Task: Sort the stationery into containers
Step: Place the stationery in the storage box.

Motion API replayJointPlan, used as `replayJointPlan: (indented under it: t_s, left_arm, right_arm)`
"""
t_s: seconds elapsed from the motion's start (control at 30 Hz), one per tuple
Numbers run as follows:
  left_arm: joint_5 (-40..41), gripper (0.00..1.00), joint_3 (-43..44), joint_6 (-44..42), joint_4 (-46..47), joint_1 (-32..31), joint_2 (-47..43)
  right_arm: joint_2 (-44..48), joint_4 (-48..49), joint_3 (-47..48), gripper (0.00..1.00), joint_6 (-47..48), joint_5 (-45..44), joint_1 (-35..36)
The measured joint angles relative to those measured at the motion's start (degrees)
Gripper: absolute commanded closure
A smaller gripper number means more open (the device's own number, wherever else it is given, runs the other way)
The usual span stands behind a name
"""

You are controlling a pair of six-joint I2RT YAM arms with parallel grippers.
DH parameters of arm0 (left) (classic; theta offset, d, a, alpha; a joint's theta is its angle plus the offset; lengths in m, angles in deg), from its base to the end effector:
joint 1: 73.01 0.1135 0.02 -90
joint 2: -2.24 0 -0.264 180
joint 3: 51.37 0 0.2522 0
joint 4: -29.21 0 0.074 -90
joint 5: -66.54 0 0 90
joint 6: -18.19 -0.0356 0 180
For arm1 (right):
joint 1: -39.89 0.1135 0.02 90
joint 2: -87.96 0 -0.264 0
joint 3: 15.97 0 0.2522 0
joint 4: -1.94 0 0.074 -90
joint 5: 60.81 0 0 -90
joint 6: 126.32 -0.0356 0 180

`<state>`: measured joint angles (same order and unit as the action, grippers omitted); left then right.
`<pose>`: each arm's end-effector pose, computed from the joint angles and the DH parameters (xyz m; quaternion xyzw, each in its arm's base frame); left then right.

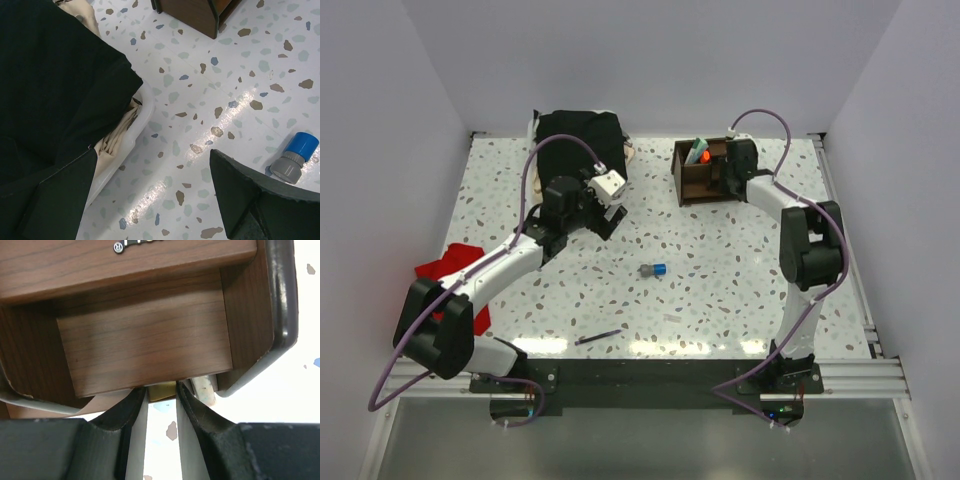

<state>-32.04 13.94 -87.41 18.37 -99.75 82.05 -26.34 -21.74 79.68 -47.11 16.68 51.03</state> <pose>0.2800 -0.1470 0.2635 0.3416 0.7713 -0.1147 0.5246 0.4410 0.0790 0.2002 0.0413 0.9094 -0.0214 0.4133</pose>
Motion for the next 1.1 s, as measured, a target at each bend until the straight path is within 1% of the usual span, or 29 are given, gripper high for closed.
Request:
replayJointPlan:
  t_s: [0.1,0.27,0.33,0.4,0.47,0.87,1.0,1.1]
  left_arm:
    - [-0.07,0.00,0.02,0.00,0.00,0.00,0.00]
    - [-0.20,0.00,0.22,0.00,0.00,0.00,0.02]
    - [-0.22,0.00,0.31,0.00,0.00,0.00,0.02]
    - [-0.24,0.00,0.37,0.00,0.00,0.00,0.02]
    - [-0.26,0.00,0.37,0.00,0.00,0.00,0.02]
    - [-1.18,0.00,0.37,0.00,0.00,0.00,0.00]
    - [-1.73,0.00,0.37,-0.02,-0.09,0.00,-0.17]
    - [-2.25,0.00,0.37,-0.55,-0.94,0.00,-1.16]
  right_arm:
    - [-0.17,0.17,0.17,0.72,-0.07,0.00,0.00]
    - [-0.17,0.17,0.17,0.68,-0.11,-0.02,0.00]
    - [-0.17,0.17,0.17,0.64,-0.13,-0.02,0.00]
    - [-0.17,0.15,0.17,0.52,-0.13,-0.02,0.00]
    - [-0.17,0.15,0.17,0.44,-0.28,-0.02,0.00]
    - [0.68,0.02,-0.76,0.41,-0.31,0.02,0.09]
    - [4.42,-1.70,-3.65,0.39,-0.57,0.85,0.07]
    - [9.55,-3.72,-6.86,0.34,-0.28,4.57,0.04]
